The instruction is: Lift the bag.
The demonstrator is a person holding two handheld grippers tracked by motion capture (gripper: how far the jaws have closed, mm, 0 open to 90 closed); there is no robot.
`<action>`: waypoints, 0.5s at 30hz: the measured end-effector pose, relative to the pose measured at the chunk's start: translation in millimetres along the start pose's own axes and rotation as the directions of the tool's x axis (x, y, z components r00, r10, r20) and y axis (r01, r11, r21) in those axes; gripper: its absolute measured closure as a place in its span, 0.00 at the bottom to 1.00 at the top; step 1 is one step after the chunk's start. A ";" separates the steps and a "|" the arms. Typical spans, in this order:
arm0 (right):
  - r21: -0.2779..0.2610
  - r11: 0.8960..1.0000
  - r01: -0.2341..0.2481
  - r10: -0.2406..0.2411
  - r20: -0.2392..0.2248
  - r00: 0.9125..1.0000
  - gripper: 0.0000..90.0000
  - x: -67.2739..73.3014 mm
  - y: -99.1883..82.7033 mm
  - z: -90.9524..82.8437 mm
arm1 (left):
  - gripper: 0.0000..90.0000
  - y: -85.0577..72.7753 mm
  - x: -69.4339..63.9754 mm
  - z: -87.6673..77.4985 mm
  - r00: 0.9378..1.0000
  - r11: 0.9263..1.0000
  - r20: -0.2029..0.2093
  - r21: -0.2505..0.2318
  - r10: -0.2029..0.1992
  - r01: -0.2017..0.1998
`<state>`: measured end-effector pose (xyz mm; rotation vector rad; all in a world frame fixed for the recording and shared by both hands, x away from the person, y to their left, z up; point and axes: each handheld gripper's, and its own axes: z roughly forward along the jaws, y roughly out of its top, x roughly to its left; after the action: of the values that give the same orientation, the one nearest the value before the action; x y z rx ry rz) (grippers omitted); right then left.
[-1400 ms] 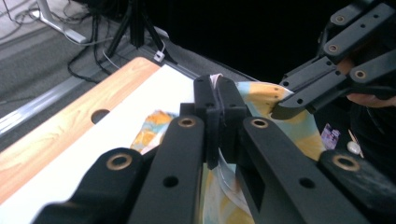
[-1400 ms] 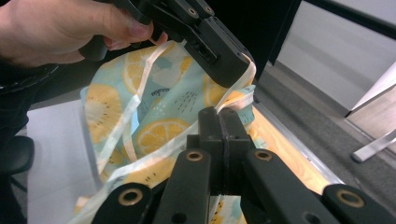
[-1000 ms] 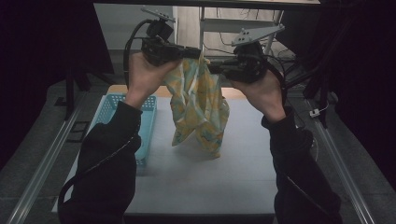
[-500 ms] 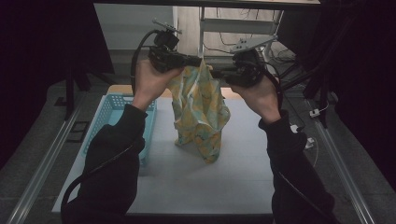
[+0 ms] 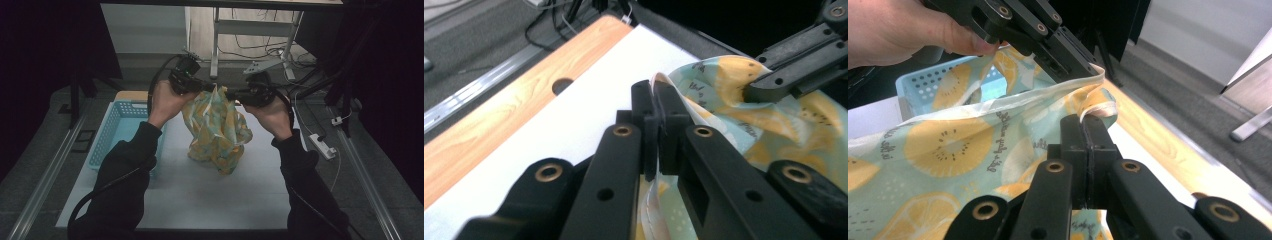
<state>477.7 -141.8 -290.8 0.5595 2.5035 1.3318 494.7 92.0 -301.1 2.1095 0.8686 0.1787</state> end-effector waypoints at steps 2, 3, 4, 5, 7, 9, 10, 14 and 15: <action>0.019 1.000 -0.006 0.006 -0.002 1.000 1.00 -1.5 -5.3 6.8 | 0.98 -2.8 2.1 6.8 1.000 1.000 -0.006 0.020 -0.002 0.002; 0.025 1.000 -0.012 0.012 -0.005 1.000 0.99 -2.2 -7.6 10.0 | 0.98 -4.1 2.9 9.6 1.000 1.000 -0.009 0.027 0.000 0.000; 0.033 0.999 -0.016 0.016 -0.005 1.000 0.99 -3.0 -9.6 12.7 | 0.97 -5.4 3.6 12.0 1.000 0.999 -0.010 0.035 0.001 0.000; 0.040 0.999 -0.020 0.020 -0.004 1.000 0.99 -3.8 -11.4 14.8 | 0.97 -6.7 4.3 14.3 1.000 0.999 -0.011 0.039 -0.001 0.002; 0.041 0.999 -0.029 0.030 -0.008 1.000 0.98 -5.3 -14.6 18.1 | 0.96 -9.5 5.6 16.8 1.000 0.999 -0.011 0.041 -0.001 0.001; 0.040 0.999 -0.038 0.038 -0.009 0.999 0.95 -6.2 -16.9 19.1 | 0.93 -12.6 6.8 17.7 1.000 0.999 -0.010 0.032 -0.004 0.005; 0.037 0.998 -0.042 0.042 -0.010 0.999 0.94 -6.4 -17.6 18.8 | 0.90 -14.2 7.3 17.2 1.000 1.000 -0.009 0.026 -0.007 0.007; 0.021 0.999 -0.042 0.042 -0.003 0.999 0.86 -6.0 -18.7 12.6 | 0.75 -21.1 6.7 10.9 1.000 1.000 -0.013 0.004 -0.013 0.013; 0.012 0.999 -0.045 0.045 -0.005 0.999 0.83 -6.4 -18.8 10.0 | 0.72 -23.1 6.6 8.4 1.000 1.000 -0.011 -0.005 -0.012 0.012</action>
<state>483.3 -146.8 -311.7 0.6194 2.5188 1.3376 491.0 100.5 -324.8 2.0997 0.8869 0.1866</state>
